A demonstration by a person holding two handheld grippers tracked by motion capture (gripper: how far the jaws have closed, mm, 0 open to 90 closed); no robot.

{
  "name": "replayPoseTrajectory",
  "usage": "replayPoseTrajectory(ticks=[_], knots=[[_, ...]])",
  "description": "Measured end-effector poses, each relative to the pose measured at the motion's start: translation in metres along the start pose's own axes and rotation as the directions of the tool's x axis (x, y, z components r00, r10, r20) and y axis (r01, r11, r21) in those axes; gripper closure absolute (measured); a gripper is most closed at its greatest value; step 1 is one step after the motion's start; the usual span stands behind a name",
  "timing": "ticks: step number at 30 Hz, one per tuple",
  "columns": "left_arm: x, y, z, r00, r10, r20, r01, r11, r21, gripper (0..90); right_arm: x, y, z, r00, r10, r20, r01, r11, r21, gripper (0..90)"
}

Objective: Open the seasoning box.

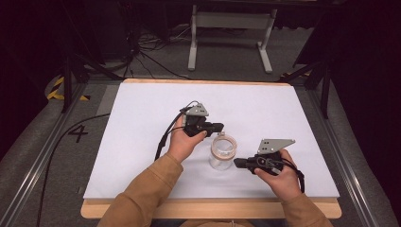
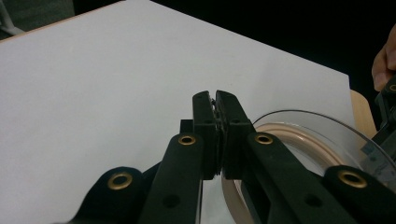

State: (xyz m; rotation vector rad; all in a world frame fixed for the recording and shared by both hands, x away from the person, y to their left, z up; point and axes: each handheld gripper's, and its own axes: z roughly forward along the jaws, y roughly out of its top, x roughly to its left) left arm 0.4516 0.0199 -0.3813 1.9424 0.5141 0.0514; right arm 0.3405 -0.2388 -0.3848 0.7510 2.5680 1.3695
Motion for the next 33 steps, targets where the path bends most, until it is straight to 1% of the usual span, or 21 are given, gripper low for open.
replayPoseTrajectory(ticks=[1, 4, 9, 12, 16, 20, 22, 27, 28, 33], knots=[[0.0005, -0.0003, 0.0005, 1.0000, -0.004, 0.009, 0.004, 1.0000, -0.003, 88.0, -0.0002, 0.0003, -0.0004, 1.0000, 0.004, 0.000, -0.004, 1.000, -0.004, 90.0], [0.0007, -0.0006, 0.0013, 0.9998, -0.012, 0.015, 0.012, 0.9999, -0.007, 88.0, -0.0008, 0.0013, -0.0006, 0.9999, 0.006, 0.013, -0.006, 1.000, -0.019, 89.9], [0.0017, -0.0007, 0.0015, 0.9999, -0.013, 0.012, 0.013, 0.9999, -0.005, 88.0, -0.0007, 0.0024, 0.0014, 0.9999, 0.012, 0.004, -0.012, 0.999, -0.031, 89.9], [0.0024, -0.0010, 0.0015, 0.9996, -0.022, 0.019, 0.022, 0.9997, -0.005, 88.0, -0.0004, 0.0029, 0.0018, 0.9999, 0.014, 0.003, -0.014, 0.999, -0.036, 90.0], [0.0029, -0.0011, 0.0013, 0.9996, -0.021, 0.019, 0.021, 0.9998, -0.001, 88.1, 0.0009, 0.0054, 0.0025, 0.9998, 0.016, 0.011, -0.015, 0.998, -0.056, 89.9], [0.0030, -0.0011, 0.0014, 0.9996, -0.020, 0.018, 0.020, 0.9998, -0.002, 88.1, 0.0010, 0.0064, 0.0040, 0.9998, 0.018, 0.011, -0.017, 0.998, -0.058, 90.0], [0.0031, -0.0016, 0.0016, 0.9994, -0.027, 0.022, 0.027, 0.9996, -0.006, 88.2, 0.0005, 0.0066, 0.0038, 0.9997, 0.019, 0.014, -0.018, 0.998, -0.063, 90.0], [0.0034, -0.0019, 0.0016, 0.9994, -0.023, 0.024, 0.024, 0.9996, -0.012, 88.1, -0.0006, 0.0076, 0.0034, 0.9996, 0.028, 0.009, -0.027, 0.996, -0.081, 90.0], [0.0026, -0.0018, 0.0002, 0.9995, -0.027, 0.019, 0.027, 0.9996, -0.001, 87.9, -0.0010, 0.0079, 0.0038, 0.9996, 0.027, 0.009, -0.026, 0.996, -0.081, 90.0], [0.0035, -0.0008, -0.0075, 0.9998, -0.013, -0.014, 0.014, 0.9999, 0.008, 86.0, -0.0006, 0.0084, 0.0040, 0.9997, 0.022, 0.011, -0.021, 0.997, -0.079, 90.0]])
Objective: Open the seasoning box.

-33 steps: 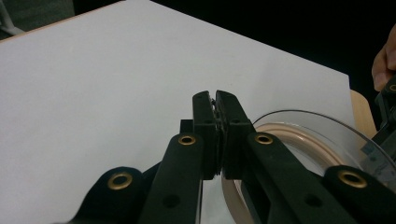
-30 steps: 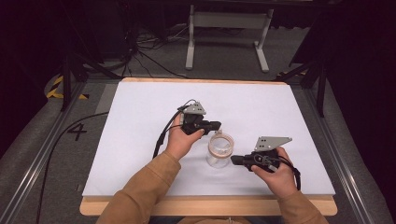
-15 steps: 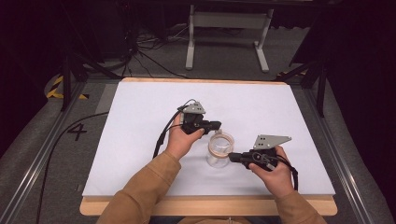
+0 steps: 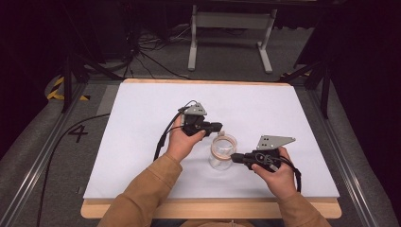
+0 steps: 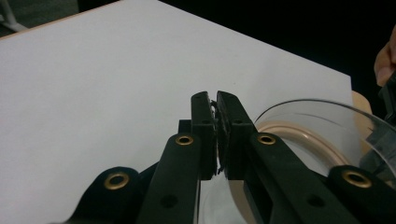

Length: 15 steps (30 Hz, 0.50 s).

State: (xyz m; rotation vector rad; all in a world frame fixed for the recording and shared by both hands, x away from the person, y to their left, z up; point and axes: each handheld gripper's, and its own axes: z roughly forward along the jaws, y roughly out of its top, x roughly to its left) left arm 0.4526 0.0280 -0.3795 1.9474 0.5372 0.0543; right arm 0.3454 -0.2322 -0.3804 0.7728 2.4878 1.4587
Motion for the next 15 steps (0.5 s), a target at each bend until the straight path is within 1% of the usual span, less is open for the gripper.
replayPoseTrajectory(ticks=[1, 2, 3, 5, 8, 10, 13, 15], knots=[[0.000, 0.000, -0.003, 1.0000, -0.005, -0.002, 0.005, 1.0000, 0.000, 85.9, 0.000, 0.000, 0.000, 1.0000, -0.004, 0.000, 0.004, 1.000, 0.000, 90.0], [0.001, 0.000, -0.006, 1.0000, 0.003, -0.008, -0.003, 0.9999, 0.012, 85.9, -0.001, 0.000, 0.000, 1.0000, -0.004, 0.000, 0.004, 1.000, -0.001, 90.0], [0.000, 0.000, -0.007, 0.9999, 0.008, -0.013, -0.008, 1.0000, 0.005, 85.8, -0.001, 0.001, 0.000, 1.0000, -0.004, 0.001, 0.004, 1.000, -0.002, 90.0], [-0.001, 0.001, -0.013, 0.9995, 0.021, -0.025, -0.020, 0.9995, 0.022, 85.5, -0.001, 0.002, 0.000, 1.0000, -0.008, 0.000, 0.008, 1.000, -0.009, 90.0], [-0.004, 0.002, -0.020, 0.9988, 0.028, -0.040, -0.028, 0.9994, 0.020, 85.0, -0.001, 0.004, -0.001, 0.9999, -0.016, -0.002, 0.016, 1.000, -0.022, 90.0], [-0.006, 0.002, -0.026, 0.9986, 0.034, -0.040, -0.033, 0.9991, 0.026, 84.9, -0.001, 0.005, -0.001, 0.9998, -0.019, -0.004, 0.018, 0.999, -0.029, 90.0], [-0.007, 0.000, -0.029, 0.9987, 0.032, -0.040, -0.031, 0.9989, 0.034, 84.4, -0.002, 0.008, -0.001, 0.9996, -0.027, -0.005, 0.027, 0.999, -0.042, 90.0], [-0.008, -0.002, -0.033, 0.9979, 0.040, -0.051, -0.038, 0.9980, 0.051, 84.3, -0.003, 0.011, -0.001, 0.9993, -0.036, -0.007, 0.035, 0.998, -0.055, 90.0]])
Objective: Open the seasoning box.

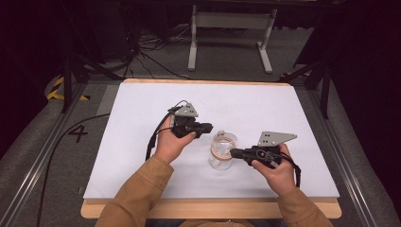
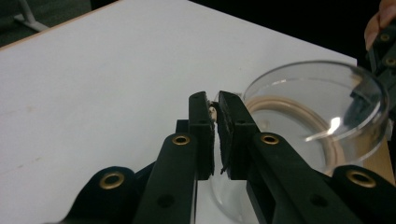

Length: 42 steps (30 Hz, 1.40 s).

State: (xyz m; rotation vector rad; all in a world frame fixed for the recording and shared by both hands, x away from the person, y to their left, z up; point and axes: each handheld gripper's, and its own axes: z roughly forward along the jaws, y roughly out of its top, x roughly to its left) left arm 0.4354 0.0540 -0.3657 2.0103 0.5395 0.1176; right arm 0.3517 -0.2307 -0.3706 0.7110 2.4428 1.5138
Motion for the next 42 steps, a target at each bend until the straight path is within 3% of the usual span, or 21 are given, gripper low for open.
replayPoseTrajectory(ticks=[2, 13, 17, 21, 26, 33, 36, 42], knots=[[-0.001, -0.003, -0.006, 1.0000, 0.000, -0.008, 0.000, 0.9998, 0.020, 84.3, -0.001, 0.003, 0.000, 1.0000, -0.005, -0.007, 0.005, 1.000, -0.008, 90.0], [0.000, -0.018, -0.028, 0.9985, -0.031, -0.044, 0.032, 0.9990, 0.031, 82.2, -0.011, 0.016, 0.005, 0.9994, -0.024, -0.027, 0.023, 0.999, -0.047, 90.0], [0.001, -0.027, -0.038, 0.9957, -0.063, -0.068, 0.066, 0.9973, 0.032, 82.2, -0.017, 0.023, 0.009, 0.9989, -0.032, -0.035, 0.030, 0.998, -0.063, 90.0], [0.002, -0.032, -0.044, 0.9944, -0.062, -0.085, 0.065, 0.9975, 0.027, 82.3, -0.021, 0.026, 0.011, 0.9988, -0.032, -0.037, 0.030, 0.997, -0.067, 90.0], [0.003, -0.038, -0.052, 0.9904, -0.091, -0.103, 0.095, 0.9950, 0.031, 82.0, -0.030, 0.029, 0.015, 0.9991, -0.039, -0.015, 0.038, 0.997, -0.066, 90.0], [0.005, -0.043, -0.056, 0.9884, -0.100, -0.114, 0.104, 0.9942, 0.030, 81.4, -0.039, 0.027, 0.018, 0.9997, -0.021, 0.012, 0.022, 0.997, -0.067, 90.0], [0.006, -0.043, -0.057, 0.9879, -0.100, -0.118, 0.104, 0.9940, 0.033, 81.0, -0.043, 0.025, 0.019, 0.9985, -0.007, 0.054, 0.011, 0.997, -0.074, 89.9], [0.006, -0.043, -0.055, 0.9873, -0.113, -0.112, 0.116, 0.9931, 0.021, 80.4, -0.046, 0.023, 0.016, 0.9956, 0.000, 0.094, 0.008, 0.996, -0.085, 90.0]])
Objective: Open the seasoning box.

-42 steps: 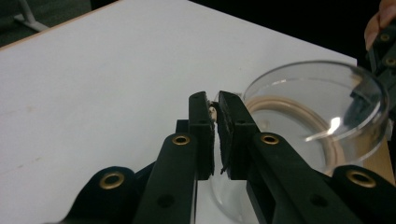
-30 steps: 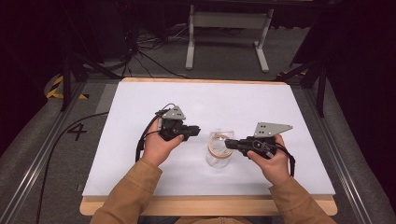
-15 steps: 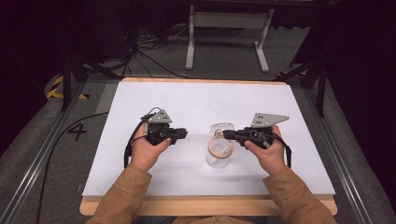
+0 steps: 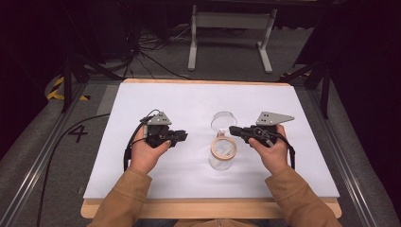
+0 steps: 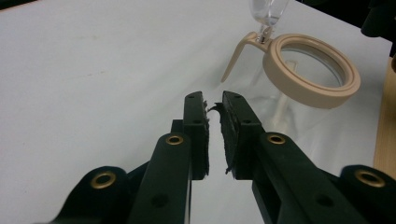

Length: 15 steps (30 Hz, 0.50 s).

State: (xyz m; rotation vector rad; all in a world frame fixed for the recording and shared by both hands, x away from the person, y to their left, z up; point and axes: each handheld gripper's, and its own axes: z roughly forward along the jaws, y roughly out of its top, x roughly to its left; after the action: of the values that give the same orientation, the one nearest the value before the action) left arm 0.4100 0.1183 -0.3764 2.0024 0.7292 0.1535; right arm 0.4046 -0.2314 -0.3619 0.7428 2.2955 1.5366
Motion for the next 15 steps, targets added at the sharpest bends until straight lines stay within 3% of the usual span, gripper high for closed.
replayPoseTrajectory(ticks=[9, 15], knots=[[0.001, 0.002, -0.002, 0.9999, -0.004, 0.013, 0.004, 1.0000, -0.004, 79.5, 0.003, 0.000, -0.002, 0.9998, -0.014, -0.010, 0.014, 1.000, 0.003, 89.9], [0.004, 0.005, -0.009, 0.9999, 0.001, 0.011, -0.001, 1.0000, 0.005, 76.7, -0.002, 0.001, -0.017, 0.9998, -0.018, -0.003, 0.018, 1.000, 0.013, 89.3]])
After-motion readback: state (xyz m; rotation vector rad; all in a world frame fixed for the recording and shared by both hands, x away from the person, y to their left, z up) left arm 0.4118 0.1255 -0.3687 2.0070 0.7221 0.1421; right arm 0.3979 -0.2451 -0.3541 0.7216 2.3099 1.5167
